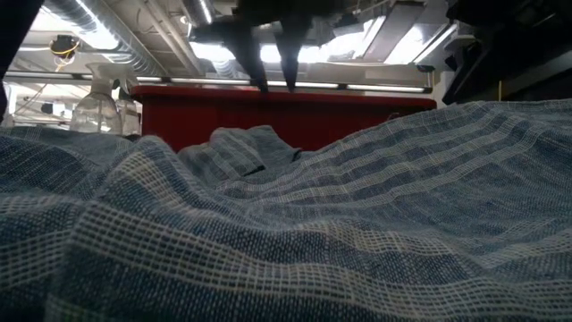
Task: Fold Laundry from Bin
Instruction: Fold the blue checkered polo shirt
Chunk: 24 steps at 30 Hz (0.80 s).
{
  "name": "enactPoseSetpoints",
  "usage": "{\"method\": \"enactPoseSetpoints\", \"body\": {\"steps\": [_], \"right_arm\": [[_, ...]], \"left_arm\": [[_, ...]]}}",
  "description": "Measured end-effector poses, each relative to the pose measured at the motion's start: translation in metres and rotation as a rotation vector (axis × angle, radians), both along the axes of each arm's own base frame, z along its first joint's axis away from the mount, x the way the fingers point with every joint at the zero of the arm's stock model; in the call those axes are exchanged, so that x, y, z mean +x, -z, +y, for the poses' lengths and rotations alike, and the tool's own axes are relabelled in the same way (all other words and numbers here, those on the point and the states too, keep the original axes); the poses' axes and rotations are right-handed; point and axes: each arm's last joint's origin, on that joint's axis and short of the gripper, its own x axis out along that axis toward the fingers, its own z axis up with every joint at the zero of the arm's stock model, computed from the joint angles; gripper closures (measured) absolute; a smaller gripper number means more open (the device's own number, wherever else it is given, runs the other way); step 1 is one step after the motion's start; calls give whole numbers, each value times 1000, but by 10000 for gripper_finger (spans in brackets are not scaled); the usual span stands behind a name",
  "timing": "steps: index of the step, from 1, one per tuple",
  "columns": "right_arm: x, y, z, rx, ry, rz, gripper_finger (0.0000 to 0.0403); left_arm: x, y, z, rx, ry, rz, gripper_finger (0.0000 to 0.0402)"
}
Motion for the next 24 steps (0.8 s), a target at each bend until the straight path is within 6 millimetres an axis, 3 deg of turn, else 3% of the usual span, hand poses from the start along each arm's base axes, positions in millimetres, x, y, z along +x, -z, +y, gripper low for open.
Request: {"method": "enactPoseSetpoints", "body": {"steps": [8, 19, 24], "right_arm": [[0, 0, 0, 0, 0, 1, 260], [-1, 1, 0, -3, 0, 10, 260], [-1, 1, 0, -5, 0, 18, 260]], "left_arm": [[12, 29, 23, -59, -53, 101, 221], [15, 51, 28, -105, -68, 187, 224], [11, 59, 27, -161, -49, 237, 273]]}}
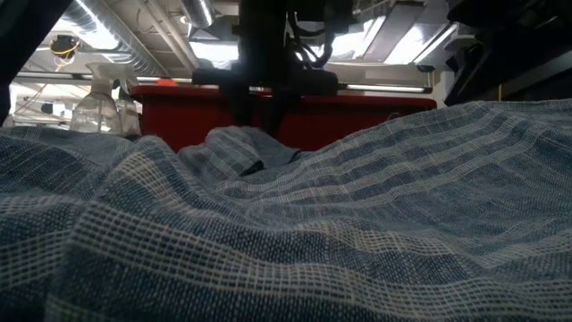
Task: Fold Laundry from Bin
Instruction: Fold the blue checkered polo shirt
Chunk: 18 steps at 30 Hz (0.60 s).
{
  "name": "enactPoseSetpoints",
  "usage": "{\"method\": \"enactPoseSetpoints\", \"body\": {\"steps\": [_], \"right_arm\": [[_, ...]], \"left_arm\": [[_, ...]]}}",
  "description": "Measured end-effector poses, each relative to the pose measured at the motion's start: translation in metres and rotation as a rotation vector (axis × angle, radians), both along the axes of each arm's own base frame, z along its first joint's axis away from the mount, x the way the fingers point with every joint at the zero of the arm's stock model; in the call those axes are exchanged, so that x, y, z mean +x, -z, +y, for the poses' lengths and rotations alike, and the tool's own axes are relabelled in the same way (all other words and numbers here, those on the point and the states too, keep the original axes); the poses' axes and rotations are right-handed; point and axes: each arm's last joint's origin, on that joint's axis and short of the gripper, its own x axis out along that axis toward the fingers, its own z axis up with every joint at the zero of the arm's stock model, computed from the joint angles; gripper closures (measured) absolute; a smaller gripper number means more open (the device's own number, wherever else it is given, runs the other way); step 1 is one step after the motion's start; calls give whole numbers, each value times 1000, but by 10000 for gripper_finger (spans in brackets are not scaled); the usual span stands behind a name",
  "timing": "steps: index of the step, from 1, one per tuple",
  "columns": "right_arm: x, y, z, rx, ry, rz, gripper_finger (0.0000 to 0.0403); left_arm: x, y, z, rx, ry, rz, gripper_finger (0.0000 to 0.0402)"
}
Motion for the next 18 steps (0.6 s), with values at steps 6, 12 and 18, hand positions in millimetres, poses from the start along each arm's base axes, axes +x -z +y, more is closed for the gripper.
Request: {"method": "enactPoseSetpoints", "body": {"steps": [6, 12, 18], "right_arm": [[0, 0, 0, 0, 0, -1, 260], [1, -1, 0, 1, 1, -8, 260], [5, -5, 0, -41, -13, -77, 260]], "left_arm": [[2, -1, -4, 7, 102, 3, 385], [6, -17, -12, -22, 262, -4, 398], [14, -55, -33, -3, 444, -94, 399]]}}
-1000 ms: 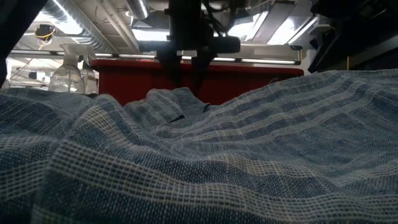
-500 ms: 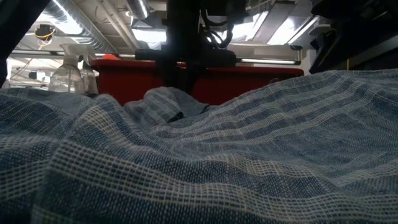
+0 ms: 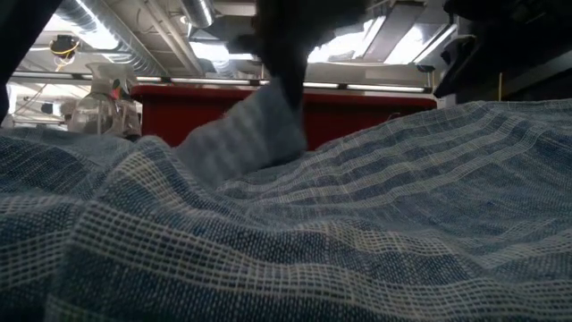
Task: Fold Laundry from Bin
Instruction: Fold the blue checkered polo shirt
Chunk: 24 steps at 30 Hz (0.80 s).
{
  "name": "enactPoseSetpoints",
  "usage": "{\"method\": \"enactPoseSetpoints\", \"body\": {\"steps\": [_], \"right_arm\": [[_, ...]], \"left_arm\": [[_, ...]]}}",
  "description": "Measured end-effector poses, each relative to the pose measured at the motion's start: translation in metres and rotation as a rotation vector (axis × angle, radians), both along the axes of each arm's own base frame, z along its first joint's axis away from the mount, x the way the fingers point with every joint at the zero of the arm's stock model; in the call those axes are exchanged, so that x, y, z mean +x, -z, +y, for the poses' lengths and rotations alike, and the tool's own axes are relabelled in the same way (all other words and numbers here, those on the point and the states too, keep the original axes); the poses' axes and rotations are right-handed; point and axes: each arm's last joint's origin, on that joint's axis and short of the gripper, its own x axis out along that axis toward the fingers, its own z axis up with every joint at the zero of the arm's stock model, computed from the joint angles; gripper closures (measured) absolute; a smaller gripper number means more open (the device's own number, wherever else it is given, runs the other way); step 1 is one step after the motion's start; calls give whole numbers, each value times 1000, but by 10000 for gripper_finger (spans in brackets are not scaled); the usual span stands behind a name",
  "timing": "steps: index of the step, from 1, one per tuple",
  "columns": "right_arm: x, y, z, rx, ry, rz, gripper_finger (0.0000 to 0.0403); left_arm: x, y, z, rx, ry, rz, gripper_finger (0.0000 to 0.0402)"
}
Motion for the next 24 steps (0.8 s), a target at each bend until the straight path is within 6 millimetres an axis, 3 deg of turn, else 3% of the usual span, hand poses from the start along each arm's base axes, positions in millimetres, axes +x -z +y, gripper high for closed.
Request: {"method": "enactPoseSetpoints", "body": {"steps": [11, 17, 24], "right_arm": [[7, -9, 0, -65, -2, -117, 260], [7, -8, 0, -102, 2, -110, 260], [7, -8, -1, -105, -1, -109, 260]], "left_arm": [[-7, -71, -52, 15, 372, -180, 401], [-23, -74, -99, -16, 535, -178, 401], [-48, -74, -147, -75, 485, -202, 401]]}}
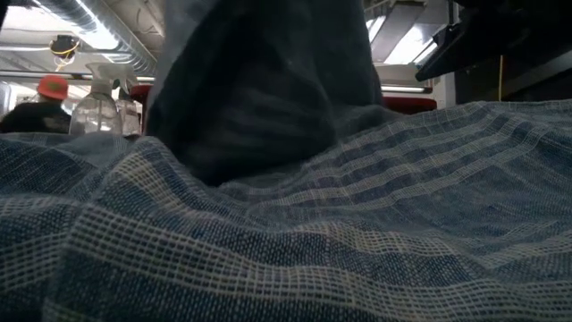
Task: Fold Laundry from Bin
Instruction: Fold the blue checkered polo shirt
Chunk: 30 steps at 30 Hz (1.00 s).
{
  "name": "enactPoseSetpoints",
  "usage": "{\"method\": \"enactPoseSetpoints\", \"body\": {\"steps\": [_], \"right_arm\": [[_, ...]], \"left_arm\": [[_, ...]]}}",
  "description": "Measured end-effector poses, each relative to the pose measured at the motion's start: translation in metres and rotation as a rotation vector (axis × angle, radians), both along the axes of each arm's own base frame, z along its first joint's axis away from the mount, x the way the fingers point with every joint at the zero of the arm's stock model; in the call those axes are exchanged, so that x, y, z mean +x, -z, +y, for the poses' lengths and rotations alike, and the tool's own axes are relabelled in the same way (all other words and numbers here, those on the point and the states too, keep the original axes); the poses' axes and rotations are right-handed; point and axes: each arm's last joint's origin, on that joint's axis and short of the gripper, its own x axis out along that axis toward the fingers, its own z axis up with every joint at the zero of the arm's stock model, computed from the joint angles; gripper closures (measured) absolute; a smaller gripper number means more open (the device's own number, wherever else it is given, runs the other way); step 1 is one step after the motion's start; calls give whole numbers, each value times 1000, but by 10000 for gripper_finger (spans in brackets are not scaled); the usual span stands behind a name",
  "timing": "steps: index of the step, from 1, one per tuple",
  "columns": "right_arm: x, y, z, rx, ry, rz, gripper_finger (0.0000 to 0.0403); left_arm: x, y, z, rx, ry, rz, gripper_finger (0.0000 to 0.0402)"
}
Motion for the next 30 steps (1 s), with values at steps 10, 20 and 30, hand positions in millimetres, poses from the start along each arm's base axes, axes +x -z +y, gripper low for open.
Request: {"method": "enactPoseSetpoints", "body": {"steps": [10, 20, 30], "right_arm": [[7, 9, 3, -71, -110, 77, 260], [30, 35, -13, -205, -99, 245, 260], [35, 40, -51, -100, -146, 289, 260]], "left_arm": [[-29, 31, -39, 19, -148, 74, 401], [-33, 53, -43, 50, -174, 136, 401], [-33, 55, -43, 50, -175, 137, 401]]}}
